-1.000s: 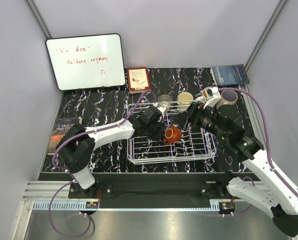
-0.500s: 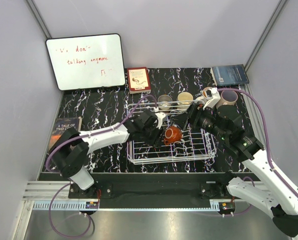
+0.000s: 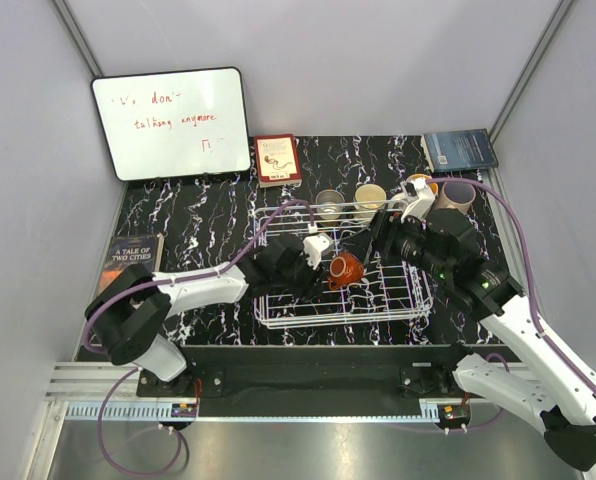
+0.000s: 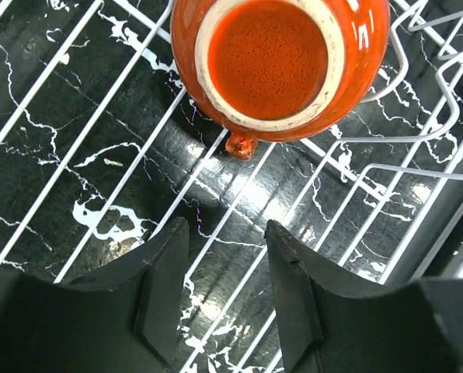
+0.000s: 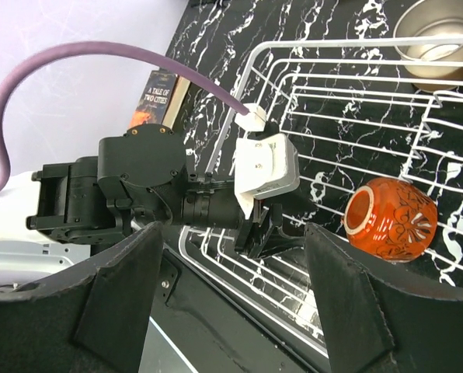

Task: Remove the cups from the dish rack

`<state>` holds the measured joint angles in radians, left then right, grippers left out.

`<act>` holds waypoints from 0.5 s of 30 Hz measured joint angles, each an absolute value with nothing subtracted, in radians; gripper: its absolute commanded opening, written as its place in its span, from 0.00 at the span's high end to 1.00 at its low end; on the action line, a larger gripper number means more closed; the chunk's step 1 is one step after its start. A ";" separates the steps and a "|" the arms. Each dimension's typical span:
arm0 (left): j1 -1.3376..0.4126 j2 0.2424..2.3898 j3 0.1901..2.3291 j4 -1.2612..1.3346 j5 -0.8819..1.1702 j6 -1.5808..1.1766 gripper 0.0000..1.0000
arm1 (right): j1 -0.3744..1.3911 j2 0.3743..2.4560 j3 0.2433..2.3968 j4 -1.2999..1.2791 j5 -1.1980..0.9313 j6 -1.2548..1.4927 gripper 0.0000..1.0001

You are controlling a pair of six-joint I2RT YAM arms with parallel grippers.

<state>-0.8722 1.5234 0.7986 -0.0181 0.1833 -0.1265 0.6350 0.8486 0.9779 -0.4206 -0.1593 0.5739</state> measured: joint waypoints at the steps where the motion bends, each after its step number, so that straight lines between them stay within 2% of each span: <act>1: -0.872 1.528 0.797 -0.006 0.184 -0.121 0.50 | 0.635 0.849 0.978 -0.425 -0.159 0.573 0.20; 6: -0.872 1.548 0.797 0.056 0.192 -0.102 0.46 | 0.635 0.849 0.980 -0.451 -0.159 0.573 0.19; 15: -0.872 1.563 0.799 0.084 0.191 -0.067 0.48 | 0.635 0.849 0.982 -0.462 -0.159 0.573 0.19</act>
<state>-0.8722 1.5627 0.7994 0.0845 0.1909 -0.0669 0.6350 0.8486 0.9817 -0.4622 -0.1589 0.5728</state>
